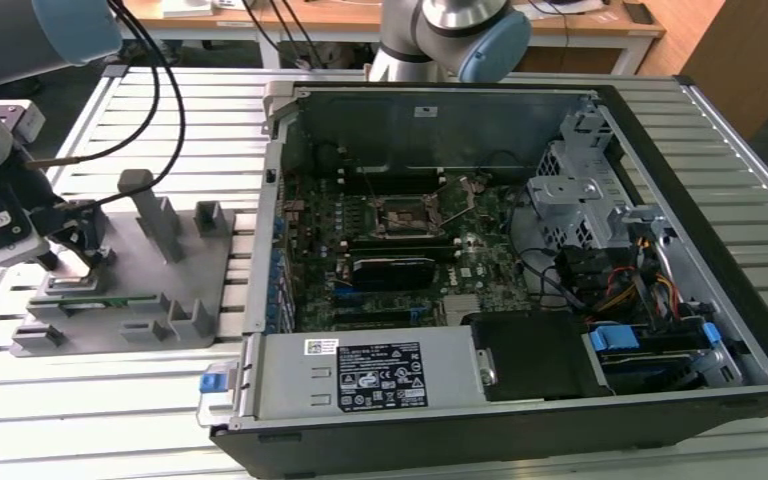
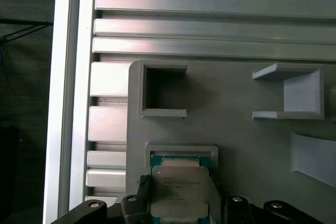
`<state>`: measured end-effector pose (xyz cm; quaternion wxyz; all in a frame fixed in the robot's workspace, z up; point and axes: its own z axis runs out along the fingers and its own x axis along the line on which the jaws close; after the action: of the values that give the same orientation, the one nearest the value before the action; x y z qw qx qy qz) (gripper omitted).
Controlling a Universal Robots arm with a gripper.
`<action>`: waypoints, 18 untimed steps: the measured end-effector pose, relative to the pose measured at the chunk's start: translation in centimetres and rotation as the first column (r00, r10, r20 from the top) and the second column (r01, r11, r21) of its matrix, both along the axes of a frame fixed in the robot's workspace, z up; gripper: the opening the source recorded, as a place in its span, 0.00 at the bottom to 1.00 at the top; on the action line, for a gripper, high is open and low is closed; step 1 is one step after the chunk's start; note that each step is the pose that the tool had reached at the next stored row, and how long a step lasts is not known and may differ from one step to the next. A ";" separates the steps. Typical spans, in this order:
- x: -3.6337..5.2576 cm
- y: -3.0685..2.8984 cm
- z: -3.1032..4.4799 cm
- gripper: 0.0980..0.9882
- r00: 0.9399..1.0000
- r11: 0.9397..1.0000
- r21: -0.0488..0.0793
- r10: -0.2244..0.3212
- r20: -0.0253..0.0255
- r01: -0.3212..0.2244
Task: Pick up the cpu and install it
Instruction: 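Pick up the cpu and move it towards the insertion slot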
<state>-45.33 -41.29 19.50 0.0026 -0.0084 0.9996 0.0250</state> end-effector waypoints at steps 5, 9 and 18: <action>0.04 0.00 -0.04 0.48 1.000 1.000 0.000 0.000 0.000 0.000; 0.05 0.00 -0.20 0.48 1.000 1.000 0.000 0.000 0.000 0.000; 0.05 0.00 -0.57 0.49 1.000 1.000 0.000 0.000 0.000 0.000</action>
<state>-45.27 -41.29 18.93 0.0024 -0.0082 0.9997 0.0249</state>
